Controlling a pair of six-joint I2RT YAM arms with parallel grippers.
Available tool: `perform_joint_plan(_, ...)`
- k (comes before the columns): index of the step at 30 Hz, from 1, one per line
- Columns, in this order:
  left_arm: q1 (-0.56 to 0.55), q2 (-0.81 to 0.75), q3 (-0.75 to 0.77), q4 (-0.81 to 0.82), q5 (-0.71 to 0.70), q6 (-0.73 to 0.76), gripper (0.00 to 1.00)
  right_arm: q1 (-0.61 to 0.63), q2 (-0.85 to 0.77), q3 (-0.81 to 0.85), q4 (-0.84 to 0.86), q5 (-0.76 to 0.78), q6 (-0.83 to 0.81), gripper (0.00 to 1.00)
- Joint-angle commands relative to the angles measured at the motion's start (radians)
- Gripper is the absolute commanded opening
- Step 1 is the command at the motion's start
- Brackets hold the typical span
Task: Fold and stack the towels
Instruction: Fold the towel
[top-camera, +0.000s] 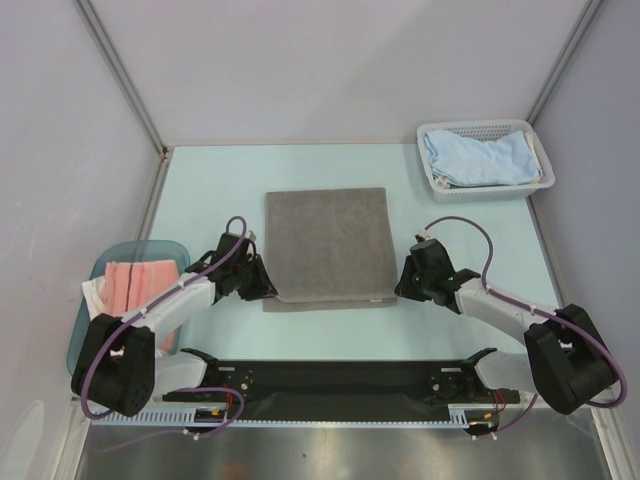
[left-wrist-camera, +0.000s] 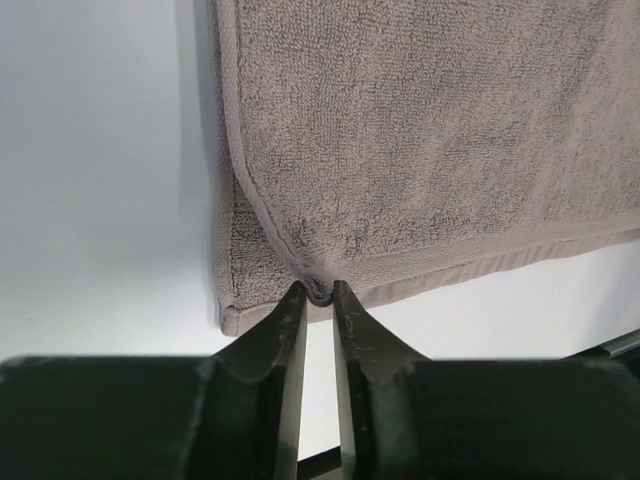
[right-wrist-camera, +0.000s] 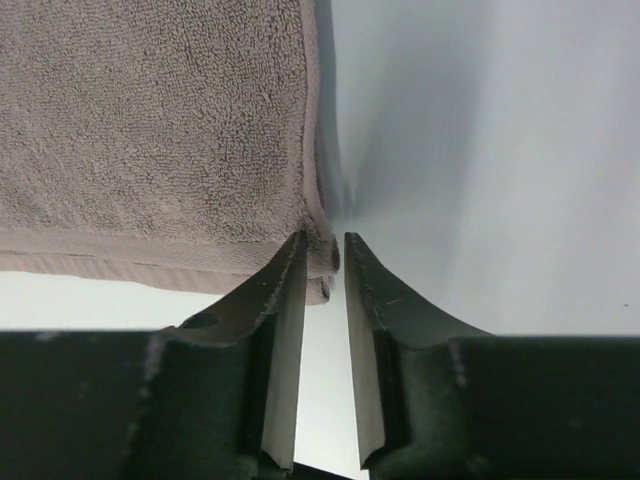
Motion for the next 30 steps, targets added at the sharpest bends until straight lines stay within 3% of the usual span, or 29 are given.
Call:
perform_joint_plan(1,-0.006,0.002,-0.002,0.027,-0.005,-0.015,0.19,-0.001,0.010,0.028,0.044,-0.004,0.000,0.26)
perform_joint_plan(6,-0.006,0.002,0.018,0.022,0.006,-0.009,0.01,-0.003,0.004,0.057,0.024,-0.007,-0.005,0.10)
perform_joint_plan(12,-0.006,-0.008,0.079,-0.013,-0.006,0.009,0.00,-0.004,-0.025,0.100,-0.023,-0.004,-0.020,0.00)
perform_joint_plan(30,0.032,-0.168,0.244,-0.194,-0.039,0.041,0.00,0.004,-0.201,0.235,-0.214,0.026,-0.030,0.00)
